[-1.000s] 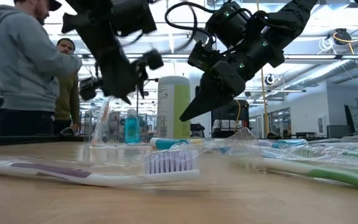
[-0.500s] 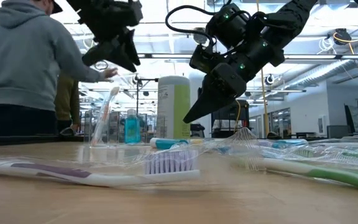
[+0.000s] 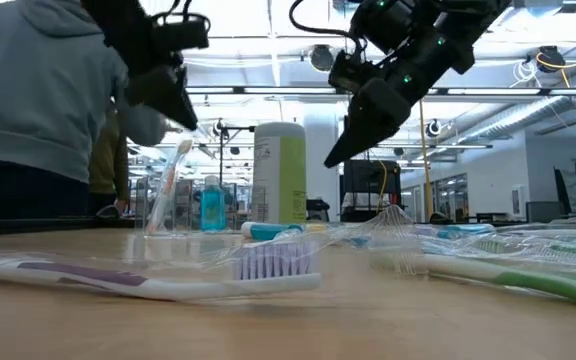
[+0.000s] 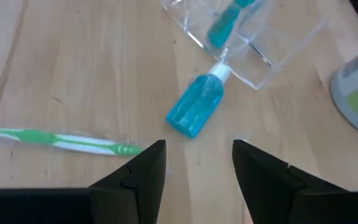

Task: Pick & Place toothbrushing station
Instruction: Put the orange toothbrush into the transparent organizer

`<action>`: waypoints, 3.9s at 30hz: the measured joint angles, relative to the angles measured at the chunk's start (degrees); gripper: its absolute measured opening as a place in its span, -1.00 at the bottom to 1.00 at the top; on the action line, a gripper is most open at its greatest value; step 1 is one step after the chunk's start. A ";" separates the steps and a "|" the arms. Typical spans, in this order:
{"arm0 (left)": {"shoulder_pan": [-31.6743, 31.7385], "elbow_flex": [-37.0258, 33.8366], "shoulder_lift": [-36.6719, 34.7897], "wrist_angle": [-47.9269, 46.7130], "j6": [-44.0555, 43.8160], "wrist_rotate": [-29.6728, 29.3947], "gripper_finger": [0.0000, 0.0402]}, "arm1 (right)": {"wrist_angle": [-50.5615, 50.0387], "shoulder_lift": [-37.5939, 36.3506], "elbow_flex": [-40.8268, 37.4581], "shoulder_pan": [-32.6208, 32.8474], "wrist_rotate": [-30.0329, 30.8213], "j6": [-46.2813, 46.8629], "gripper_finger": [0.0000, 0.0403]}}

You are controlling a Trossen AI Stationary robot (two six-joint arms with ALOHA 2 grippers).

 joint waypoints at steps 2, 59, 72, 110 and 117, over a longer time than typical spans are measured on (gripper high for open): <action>0.00 -1.99 0.00 1.39 -1.39 0.22 -0.35 | -0.63 -0.03 0.00 -0.53 -0.02 0.01 -0.10; -7.17 -31.65 -20.56 45.56 -18.87 12.27 -0.35 | 10.21 16.01 -1.28 -10.77 -6.25 -0.25 -0.95; -7.21 -31.61 -20.54 45.67 -19.13 11.82 -0.35 | 27.71 5.59 -1.27 -10.66 -6.25 -0.23 -0.95; -7.80 -31.59 -20.56 46.70 -18.21 11.33 -0.35 | 78.04 34.62 20.97 -10.79 -5.99 -0.21 -0.95; -7.80 -31.59 -20.54 46.66 -18.11 11.33 -0.35 | 77.29 39.04 22.82 -11.04 -0.19 -0.18 -0.94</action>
